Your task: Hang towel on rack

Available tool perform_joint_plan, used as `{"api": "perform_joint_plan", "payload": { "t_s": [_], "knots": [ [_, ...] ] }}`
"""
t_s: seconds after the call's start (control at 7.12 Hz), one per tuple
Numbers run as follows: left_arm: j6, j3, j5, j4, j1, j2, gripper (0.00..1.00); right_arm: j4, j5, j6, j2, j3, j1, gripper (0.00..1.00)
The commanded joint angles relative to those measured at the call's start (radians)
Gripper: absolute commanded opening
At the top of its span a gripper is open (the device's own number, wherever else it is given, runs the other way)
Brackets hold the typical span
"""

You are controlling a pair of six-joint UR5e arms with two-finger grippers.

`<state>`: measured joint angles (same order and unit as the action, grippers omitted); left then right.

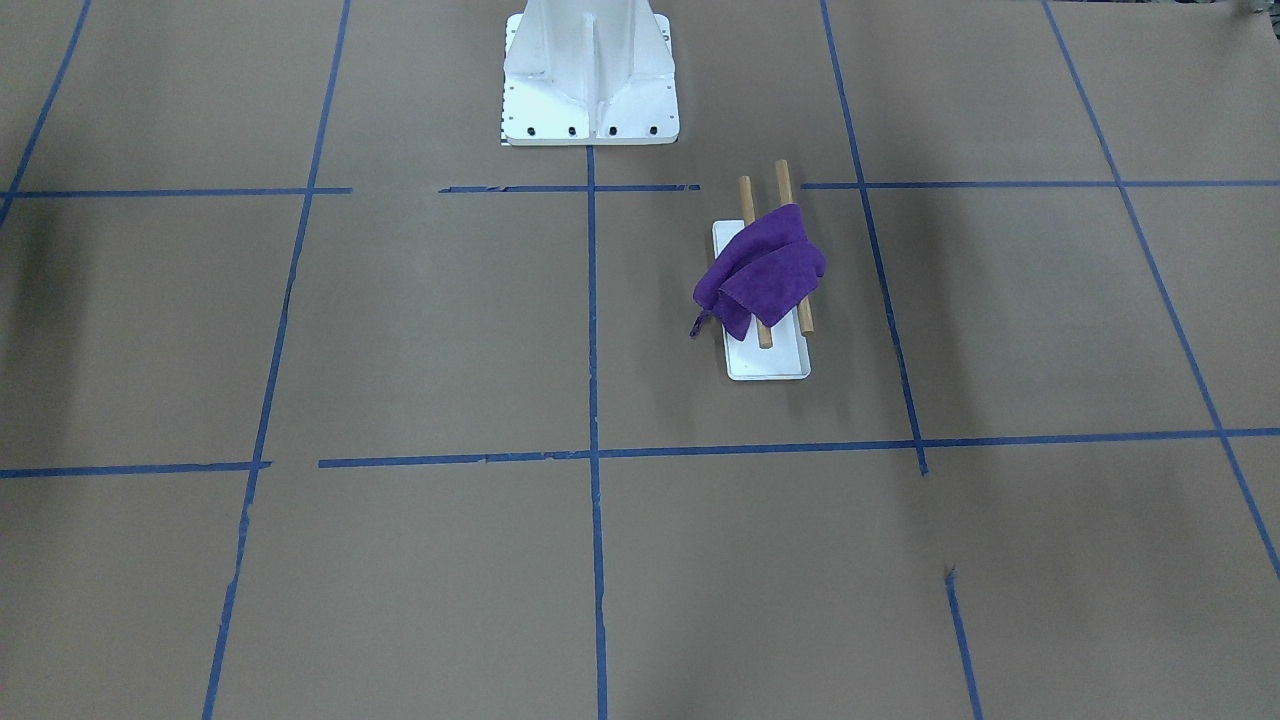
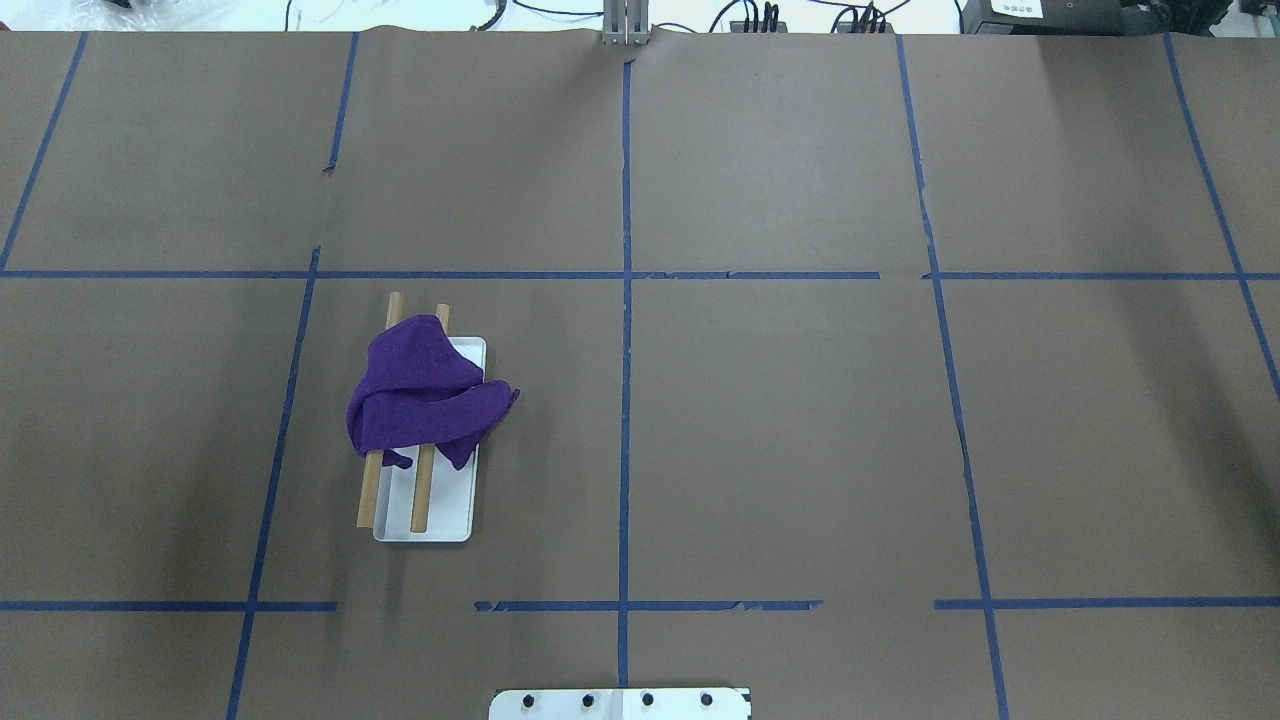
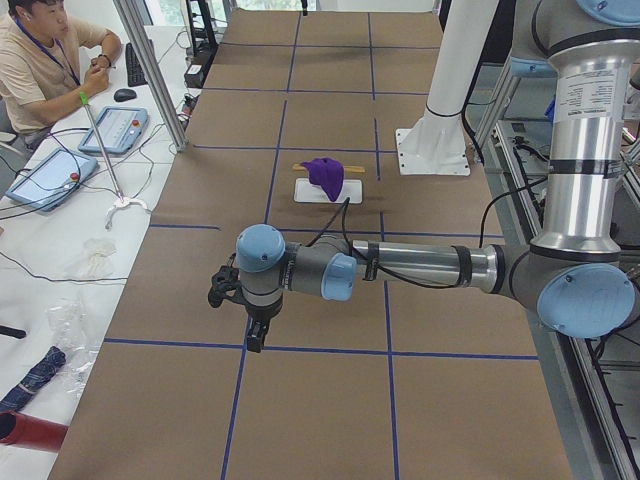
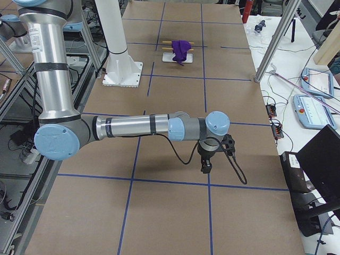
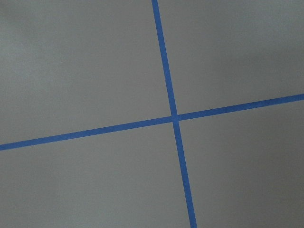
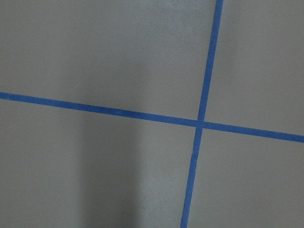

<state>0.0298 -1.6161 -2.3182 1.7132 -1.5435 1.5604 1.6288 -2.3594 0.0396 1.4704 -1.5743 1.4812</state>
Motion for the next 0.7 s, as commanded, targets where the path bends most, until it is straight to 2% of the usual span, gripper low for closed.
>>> {"api": "perform_joint_plan", "payload": {
  "t_s": [0.0,0.56],
  "knots": [
    [0.005,0.001,-0.056,0.000,0.000,0.001,1.00,0.000,-0.003,-0.006,-0.012,0.002,-0.027,1.00],
    [0.001,0.004,-0.056,0.036,0.032,0.000,1.00,-0.001,-0.001,-0.003,-0.035,0.019,-0.071,1.00]
  ]
}}
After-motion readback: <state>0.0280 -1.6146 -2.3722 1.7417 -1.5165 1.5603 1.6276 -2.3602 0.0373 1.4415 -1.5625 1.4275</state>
